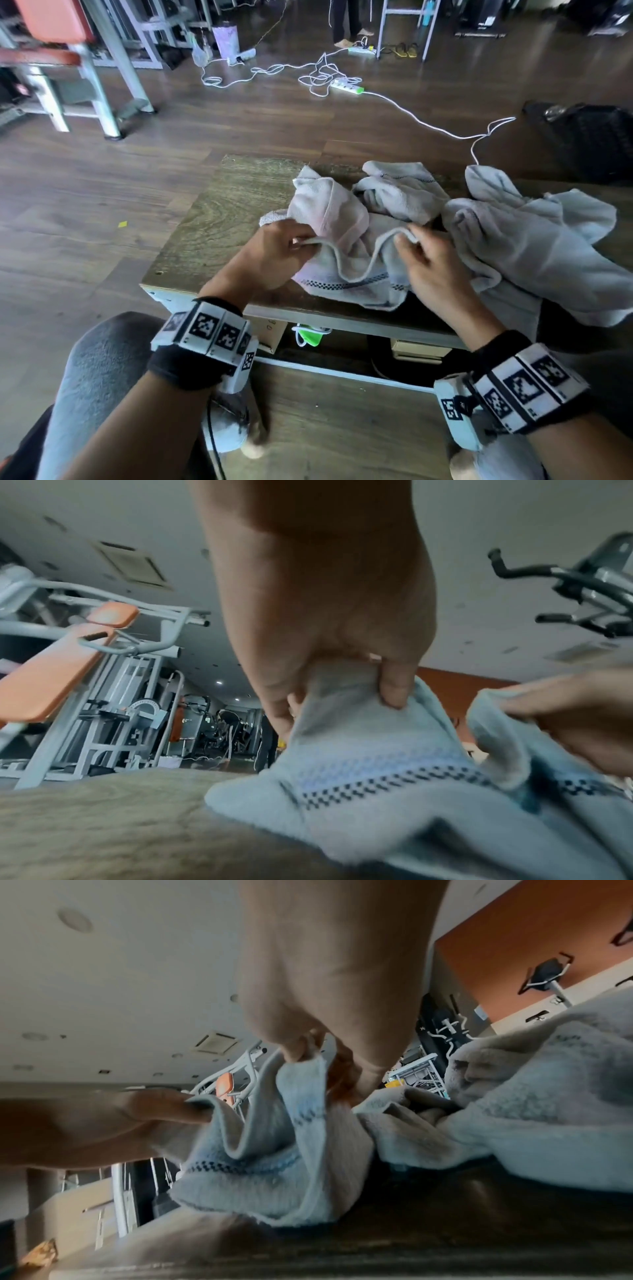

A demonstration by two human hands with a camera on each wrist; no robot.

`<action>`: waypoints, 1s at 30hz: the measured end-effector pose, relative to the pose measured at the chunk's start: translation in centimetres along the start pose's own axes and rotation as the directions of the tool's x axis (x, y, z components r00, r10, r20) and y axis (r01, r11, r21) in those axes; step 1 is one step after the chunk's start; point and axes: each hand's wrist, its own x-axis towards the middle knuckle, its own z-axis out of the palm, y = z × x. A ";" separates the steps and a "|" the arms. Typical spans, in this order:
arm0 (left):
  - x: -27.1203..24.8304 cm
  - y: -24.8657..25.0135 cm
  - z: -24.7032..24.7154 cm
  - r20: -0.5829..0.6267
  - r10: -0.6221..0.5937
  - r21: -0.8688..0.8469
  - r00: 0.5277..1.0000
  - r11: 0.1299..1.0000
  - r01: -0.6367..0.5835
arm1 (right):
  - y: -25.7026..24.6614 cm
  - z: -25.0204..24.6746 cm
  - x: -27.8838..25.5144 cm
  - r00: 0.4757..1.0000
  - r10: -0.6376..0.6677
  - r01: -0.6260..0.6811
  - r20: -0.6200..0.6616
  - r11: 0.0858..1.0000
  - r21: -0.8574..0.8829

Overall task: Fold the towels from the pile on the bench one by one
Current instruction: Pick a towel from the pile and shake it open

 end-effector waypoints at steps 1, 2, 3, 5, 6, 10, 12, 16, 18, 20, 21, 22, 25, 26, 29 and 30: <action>0.1 -0.3 0.7 -0.048 0.081 0.053 0.996 0.996 -0.078 | 0.2 0.1 -0.2 0.998 -0.019 0.020 0.065 1.000 -0.012; 0.2 -0.3 1.4 -0.058 0.134 0.095 0.989 0.987 -0.128 | 0.0 0.1 -0.5 0.989 -0.021 0.018 0.143 1.000 0.021; 0.4 -0.7 2.4 -0.026 0.152 0.089 0.988 0.985 -0.149 | -0.2 0.1 -0.9 0.975 -0.021 0.007 0.220 0.998 0.063; 0.1 -0.2 3.7 0.045 0.039 0.048 0.998 0.998 -0.041 | -0.4 0.5 -1.5 0.948 -0.046 0.014 0.315 0.995 0.103; 0.0 0.2 4.2 0.059 -0.004 0.037 0.998 0.999 0.002 | -0.6 0.8 -1.7 0.937 -0.070 0.037 0.344 0.994 0.100; -0.4 1.5 4.0 -0.021 -0.010 -0.023 1.000 1.000 0.009 | -0.7 1.7 -1.6 0.913 -0.027 -0.014 0.406 0.995 0.096; -0.2 2.9 1.8 -0.118 -0.018 -0.143 0.993 0.990 0.001 | -0.9 1.7 -1.2 0.951 -0.056 0.024 0.304 0.994 0.106; -0.9 3.5 -3.2 -0.486 -0.153 -0.285 0.860 0.959 0.010 | -2.2 0.6 -0.2 0.996 -0.092 0.090 0.013 0.992 0.087; -1.7 2.3 -4.8 -0.609 -0.208 -0.194 0.766 0.975 0.110 | -2.5 0.5 0.0 0.995 -0.097 0.095 0.012 0.986 0.134; -2.6 0.5 -5.4 -0.576 -0.241 -0.043 0.781 0.963 0.265 | -1.9 1.5 0.3 0.995 -0.080 0.071 0.058 0.988 0.136; -3.0 -0.6 -5.2 -0.502 -0.280 0.026 0.819 0.941 0.337 | -1.6 2.1 0.4 0.994 -0.076 0.067 0.078 0.992 0.107; -3.4 -1.7 -4.8 -0.406 -0.329 0.087 0.853 0.915 0.395 | -1.5 2.6 0.4 0.992 -0.081 0.075 0.094 0.995 0.068; -4.6 -4.4 -3.2 -0.226 -0.348 0.185 0.910 0.902 0.391 | -2.6 3.6 0.3 0.987 -0.121 0.116 0.105 0.992 0.050; -4.9 -5.0 -2.7 -0.226 -0.268 0.206 0.937 0.927 0.314 | -3.2 3.8 0.2 0.984 -0.129 0.125 0.121 0.991 0.040; -5.3 -6.2 -1.5 -0.209 -0.073 0.259 0.975 0.958 0.127 | -3.3 5.0 0.3 0.946 -0.163 0.141 0.280 0.985 0.098; -5.4 -6.3 -1.2 -0.186 -0.097 0.230 0.978 0.963 0.139 | -3.1 5.5 0.2 0.922 -0.184 0.159 0.341 0.982 0.102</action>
